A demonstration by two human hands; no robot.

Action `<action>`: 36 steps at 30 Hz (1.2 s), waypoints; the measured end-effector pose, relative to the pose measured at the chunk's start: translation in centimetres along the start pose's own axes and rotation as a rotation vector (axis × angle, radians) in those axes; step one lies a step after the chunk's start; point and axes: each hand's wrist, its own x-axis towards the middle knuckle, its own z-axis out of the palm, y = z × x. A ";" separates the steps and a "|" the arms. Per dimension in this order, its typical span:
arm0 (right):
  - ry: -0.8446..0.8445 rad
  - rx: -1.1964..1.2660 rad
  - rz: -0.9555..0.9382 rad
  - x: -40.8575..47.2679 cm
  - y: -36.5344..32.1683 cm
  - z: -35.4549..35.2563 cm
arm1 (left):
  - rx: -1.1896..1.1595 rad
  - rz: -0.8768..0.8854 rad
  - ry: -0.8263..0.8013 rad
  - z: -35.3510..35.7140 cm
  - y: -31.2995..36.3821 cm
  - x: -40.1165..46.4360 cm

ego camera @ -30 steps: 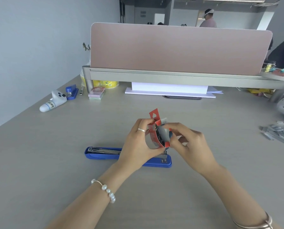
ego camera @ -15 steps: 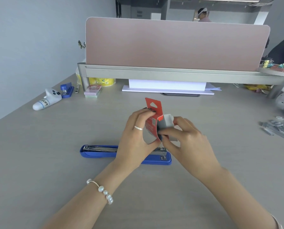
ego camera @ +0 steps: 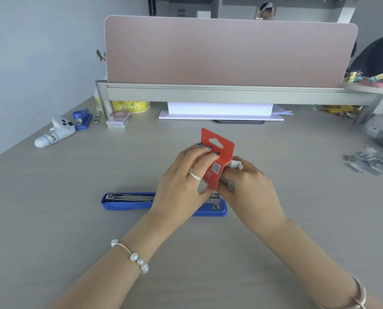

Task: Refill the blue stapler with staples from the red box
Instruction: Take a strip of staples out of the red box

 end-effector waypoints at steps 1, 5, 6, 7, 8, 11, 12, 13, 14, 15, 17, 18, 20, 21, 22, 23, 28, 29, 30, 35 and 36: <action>0.002 -0.011 0.013 0.0 0.0 0.2 | 0.006 -0.010 -0.002 0.1 0.0 0.0; 0.005 -0.028 0.023 0.0 0.0 0.5 | 0.024 -0.054 -0.021 0.1 0.3 0.1; 0.011 -0.025 0.019 0.0 0.0 0.5 | 0.023 -0.059 -0.023 0.1 0.3 0.2; 0.019 -0.023 0.017 0.0 0.0 0.4 | 0.025 -0.060 -0.026 0.1 0.3 0.2; 0.032 -0.021 0.013 0.0 -0.1 0.3 | 0.029 -0.063 -0.031 0.1 0.3 0.2; 0.080 0.000 0.020 -0.1 -0.2 0.1 | 0.045 -0.092 -0.037 -0.2 0.2 0.4; 0.084 0.022 0.027 -0.1 -0.3 0.0 | 0.048 -0.108 -0.034 -0.4 0.1 0.4; 0.084 0.051 0.037 0.0 -0.4 -0.1 | 0.051 -0.128 -0.031 -0.6 -0.1 0.5; 0.086 0.077 0.047 0.0 -0.5 -0.4 | 0.054 -0.151 -0.026 -0.8 -0.3 0.6; 0.093 0.099 0.059 0.0 -0.5 -0.6 | 0.060 -0.172 -0.019 -1.0 -0.4 0.6; 0.096 0.160 0.105 0.0 -0.4 -1.1 | 0.067 -0.208 -0.001 -1.2 -0.6 0.8; 0.088 0.206 0.136 0.1 -0.3 -1.3 | 0.065 -0.223 0.007 -1.2 -0.6 0.9; 0.080 0.275 0.184 0.2 -0.2 -1.5 | 0.059 -0.242 0.009 -1.2 -0.5 1.0; 0.087 0.292 0.198 0.2 -0.1 -1.6 | 0.056 -0.249 0.006 -1.1 -0.5 0.9; 0.099 0.306 0.203 0.2 -0.1 -1.6 | 0.051 -0.257 0.005 -1.1 -0.5 0.9; 0.114 0.313 0.198 0.2 -0.2 -1.7 | 0.047 -0.265 0.004 -1.0 -0.4 0.8; 0.189 0.301 0.115 0.3 -0.5 -1.9 | 0.043 -0.292 -0.015 -0.9 -0.3 0.8; 0.196 0.324 0.103 0.3 -0.6 -2.0 | 0.037 -0.297 -0.019 -0.9 -0.2 0.7; 0.196 0.346 0.090 0.3 -0.7 -2.0 | 0.029 -0.301 -0.022 -0.9 -0.2 0.7; 0.167 0.371 0.062 0.1 -0.7 -1.8 | 0.007 -0.319 -0.030 -0.9 0.0 0.7; 0.170 0.356 0.055 0.1 -0.7 -1.8 | 0.002 -0.324 -0.032 -1.0 0.1 0.7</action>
